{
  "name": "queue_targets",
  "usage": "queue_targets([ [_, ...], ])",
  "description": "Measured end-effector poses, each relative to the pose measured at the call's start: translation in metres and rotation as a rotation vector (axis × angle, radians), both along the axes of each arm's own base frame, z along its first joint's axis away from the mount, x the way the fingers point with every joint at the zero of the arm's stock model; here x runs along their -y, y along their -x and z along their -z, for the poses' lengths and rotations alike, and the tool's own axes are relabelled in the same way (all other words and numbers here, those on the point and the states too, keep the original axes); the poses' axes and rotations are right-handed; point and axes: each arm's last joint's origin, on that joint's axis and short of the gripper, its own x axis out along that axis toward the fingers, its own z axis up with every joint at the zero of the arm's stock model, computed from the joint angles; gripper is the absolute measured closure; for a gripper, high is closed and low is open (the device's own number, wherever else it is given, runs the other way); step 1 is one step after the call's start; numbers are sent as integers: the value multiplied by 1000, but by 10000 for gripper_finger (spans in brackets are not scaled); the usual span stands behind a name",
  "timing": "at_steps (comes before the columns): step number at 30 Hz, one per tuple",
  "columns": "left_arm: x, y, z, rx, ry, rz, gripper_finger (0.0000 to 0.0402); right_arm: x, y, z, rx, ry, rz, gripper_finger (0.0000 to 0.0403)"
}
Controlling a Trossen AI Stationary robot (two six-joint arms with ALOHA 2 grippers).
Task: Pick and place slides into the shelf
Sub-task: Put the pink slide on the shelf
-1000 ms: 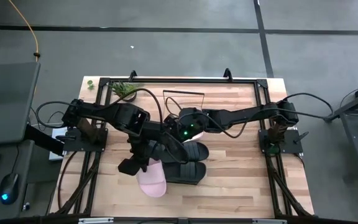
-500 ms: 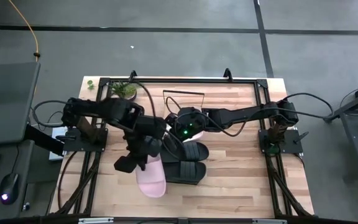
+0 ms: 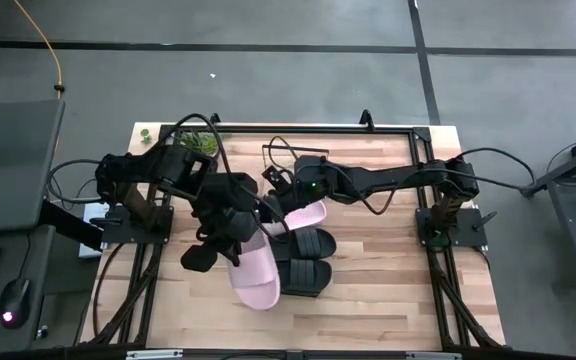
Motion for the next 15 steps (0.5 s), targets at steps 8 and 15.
queue_targets([
  [8, 0, 0, 1, -8, -4, 0, 399, -4, 1, 2, -13, 21, -13, 196],
  [15, 0, 0, 1, -16, -2, -1, 399, 6, 0, 2, -14, 20, 9, 217],
])
